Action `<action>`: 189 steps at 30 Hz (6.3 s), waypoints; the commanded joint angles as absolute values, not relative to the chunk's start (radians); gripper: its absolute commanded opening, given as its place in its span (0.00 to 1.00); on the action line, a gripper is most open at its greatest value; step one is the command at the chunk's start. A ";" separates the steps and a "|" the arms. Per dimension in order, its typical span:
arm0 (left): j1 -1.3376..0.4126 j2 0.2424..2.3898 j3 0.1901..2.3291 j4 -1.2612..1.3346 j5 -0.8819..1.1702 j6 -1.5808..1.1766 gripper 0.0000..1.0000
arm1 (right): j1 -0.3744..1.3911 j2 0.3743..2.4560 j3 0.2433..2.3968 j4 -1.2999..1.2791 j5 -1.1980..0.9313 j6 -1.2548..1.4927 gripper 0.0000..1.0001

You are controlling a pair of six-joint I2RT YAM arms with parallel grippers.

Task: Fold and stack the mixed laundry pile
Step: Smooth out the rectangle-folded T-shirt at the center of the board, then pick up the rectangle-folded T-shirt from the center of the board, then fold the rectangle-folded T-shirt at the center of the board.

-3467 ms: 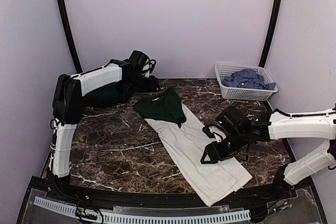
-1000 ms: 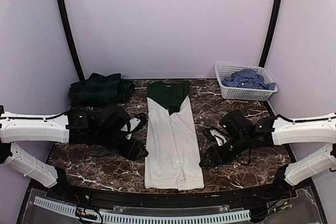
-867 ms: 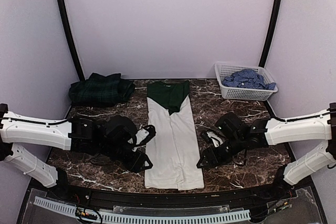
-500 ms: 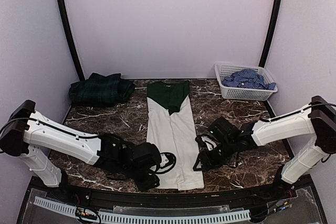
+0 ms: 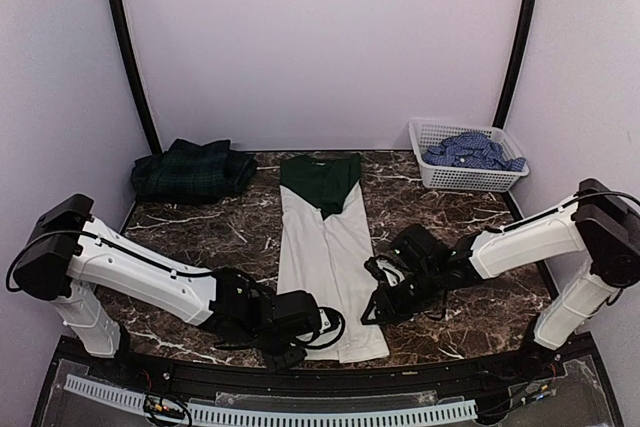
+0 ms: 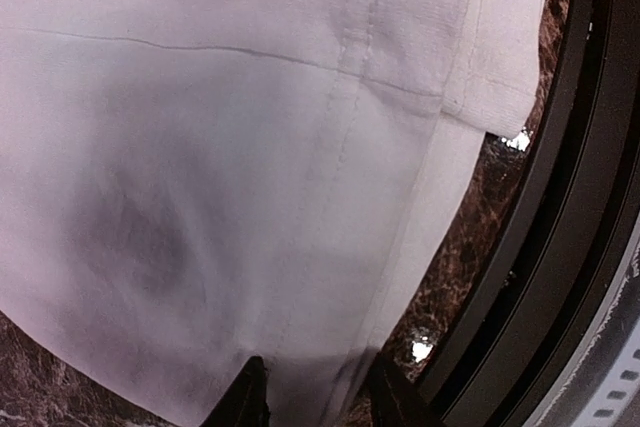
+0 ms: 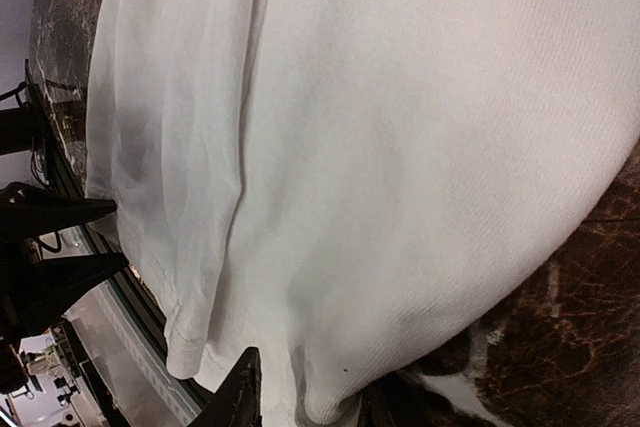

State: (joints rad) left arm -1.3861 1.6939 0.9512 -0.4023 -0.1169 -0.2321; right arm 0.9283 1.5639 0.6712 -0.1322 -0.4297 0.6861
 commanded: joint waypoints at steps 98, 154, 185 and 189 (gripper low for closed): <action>-1.264 1.196 0.560 -0.278 0.146 -0.898 0.48 | 1.044 1.242 0.460 -0.184 -0.436 0.933 0.45; -0.674 1.527 0.949 -0.030 0.336 -0.550 0.00 | 0.686 1.618 1.052 -0.234 -0.372 0.449 0.00; -0.402 1.975 1.293 0.060 0.387 -0.543 0.43 | 0.477 2.033 1.433 -0.236 -0.439 0.347 0.60; -0.383 1.956 1.314 0.032 0.388 -0.521 0.46 | 0.463 2.039 1.435 -0.233 -0.466 0.349 0.69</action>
State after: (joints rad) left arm -0.4019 2.0396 1.3048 0.0544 0.3985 -0.5381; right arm 0.4816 2.0766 1.4212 -0.2424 -0.4500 0.3523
